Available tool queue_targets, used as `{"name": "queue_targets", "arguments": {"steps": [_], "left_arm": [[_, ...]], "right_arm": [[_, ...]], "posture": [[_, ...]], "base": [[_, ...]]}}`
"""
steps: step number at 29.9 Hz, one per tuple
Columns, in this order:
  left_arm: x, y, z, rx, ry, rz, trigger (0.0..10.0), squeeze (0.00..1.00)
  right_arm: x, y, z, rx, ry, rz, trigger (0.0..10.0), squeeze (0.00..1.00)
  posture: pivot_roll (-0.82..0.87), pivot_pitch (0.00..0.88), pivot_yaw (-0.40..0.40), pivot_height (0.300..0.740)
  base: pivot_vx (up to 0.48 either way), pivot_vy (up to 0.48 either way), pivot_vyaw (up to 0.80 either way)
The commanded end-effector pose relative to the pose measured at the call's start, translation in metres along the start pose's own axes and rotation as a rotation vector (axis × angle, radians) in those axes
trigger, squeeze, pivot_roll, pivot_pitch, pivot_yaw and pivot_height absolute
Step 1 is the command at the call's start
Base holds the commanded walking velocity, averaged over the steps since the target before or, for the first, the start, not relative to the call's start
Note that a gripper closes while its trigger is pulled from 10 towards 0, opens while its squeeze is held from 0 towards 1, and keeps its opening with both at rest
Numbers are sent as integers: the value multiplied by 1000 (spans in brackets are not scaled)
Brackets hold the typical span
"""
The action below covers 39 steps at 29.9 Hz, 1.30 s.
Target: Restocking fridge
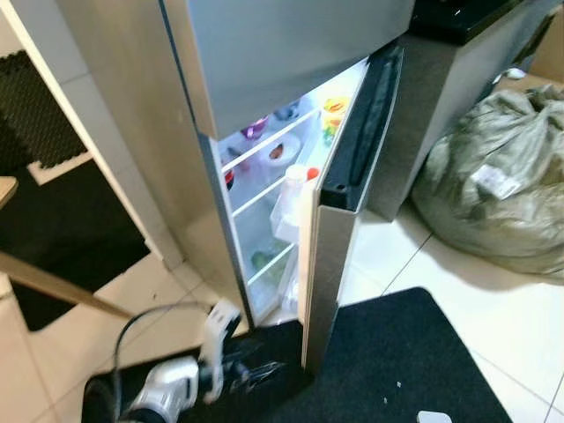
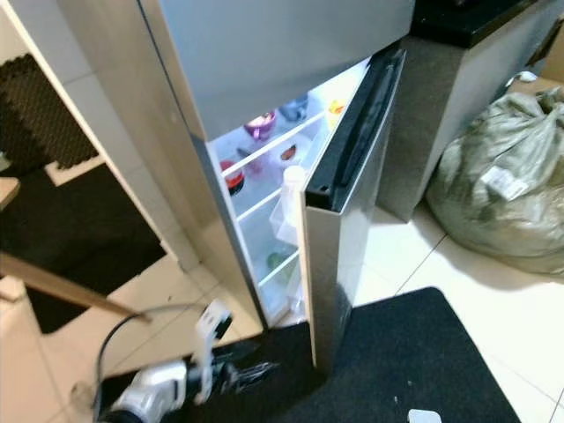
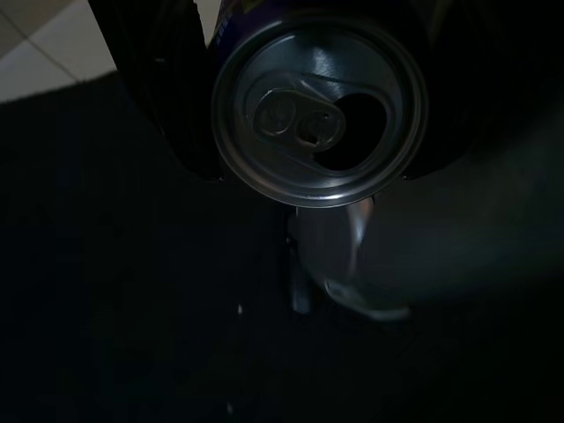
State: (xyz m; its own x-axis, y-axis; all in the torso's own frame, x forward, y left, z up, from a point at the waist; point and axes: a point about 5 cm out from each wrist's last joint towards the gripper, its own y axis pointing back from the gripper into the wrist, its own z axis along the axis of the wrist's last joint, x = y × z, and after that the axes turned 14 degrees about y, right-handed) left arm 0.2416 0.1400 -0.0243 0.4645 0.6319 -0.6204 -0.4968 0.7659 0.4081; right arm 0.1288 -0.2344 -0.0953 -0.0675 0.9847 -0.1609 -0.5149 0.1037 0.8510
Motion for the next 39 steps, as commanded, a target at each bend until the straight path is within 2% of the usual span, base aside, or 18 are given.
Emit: {"name": "queue_targets", "arguments": {"steps": [1, 2, 3, 5, 6, 9, 10, 14, 15, 19, 20, 22, 29, 39], "left_arm": [[18, 20, -28, 23, 92, 177, 10000, 0], [23, 27, -40, 21, 137, 248, 10000, 0], [23, 27, -40, 21, 137, 248, 10000, 0], [28, 38, -59, -6, 240, 344, 10000, 0], [28, 38, -59, -6, 240, 344, 10000, 0], [36, 58, -83, -46, 365, 516, 10000, 0], [36, 58, -83, -46, 365, 516, 10000, 0], [40, 72, -101, -70, 457, 646, 10000, 0], [39, 75, -110, -67, 482, 695, 10000, 0], [39, 76, -113, -68, 490, 718, 10000, 0], [40, 77, -113, -85, 508, 744, 10000, 0], [41, 77, -112, -109, 524, 761, 10000, 0], [41, 74, -108, -130, 528, 771, 10000, 0], [42, 72, -104, -121, 514, 776, 10000, 0]], "right_arm": [[4, 1, -6, 27, -6, 13, 10000, 0], [3, 0, -5, 24, -2, 13, 10000, 0], [3, 0, -5, 24, -2, 13, 10000, 0], [2, 0, -3, 23, 8, 16, 10000, 0], [2, 0, -3, 23, 8, 16, 10000, 0], [1, 1, -6, 34, 26, 21, 10000, 0], [1, 1, -6, 34, 26, 21, 10000, 0], [-4, 2, -7, 42, 46, 8, 10000, 0], [-11, 2, -5, 42, 73, -28, 10000, 0], [-17, 2, -2, 45, 117, -64, 10000, 0], [-24, 2, 0, 53, 169, -109, 10000, 0], [-27, 2, 3, 52, 209, -130, 10000, 0], [-25, 0, 11, 38, 236, -113, 10000, 0], [-19, -2, 11, 41, 204, -113, 10000, 0]], "posture": [[-120, 104, 71, 740], [-118, 100, 63, 740], [-118, 100, 63, 740], [-112, 92, 50, 740], [-112, 92, 50, 740], [-99, 85, 37, 740], [-99, 85, 37, 740], [-93, 81, 27, 740], [-86, 75, 20, 740], [-81, 70, 13, 740], [-76, 59, 9, 740], [-76, 46, 10, 740], [-67, 44, 3, 740], [-54, 21, 17, 740]], "base": [[0, 0, 0], [0, 0, 0], [0, 0, 0], [0, 0, 0], [0, 0, 0], [0, 0, 0], [0, 0, 0], [0, 0, 0], [0, 0, 0], [0, 0, 0], [0, 0, 0], [0, 0, 0], [0, 0, 0], [0, 0, 0]]}}
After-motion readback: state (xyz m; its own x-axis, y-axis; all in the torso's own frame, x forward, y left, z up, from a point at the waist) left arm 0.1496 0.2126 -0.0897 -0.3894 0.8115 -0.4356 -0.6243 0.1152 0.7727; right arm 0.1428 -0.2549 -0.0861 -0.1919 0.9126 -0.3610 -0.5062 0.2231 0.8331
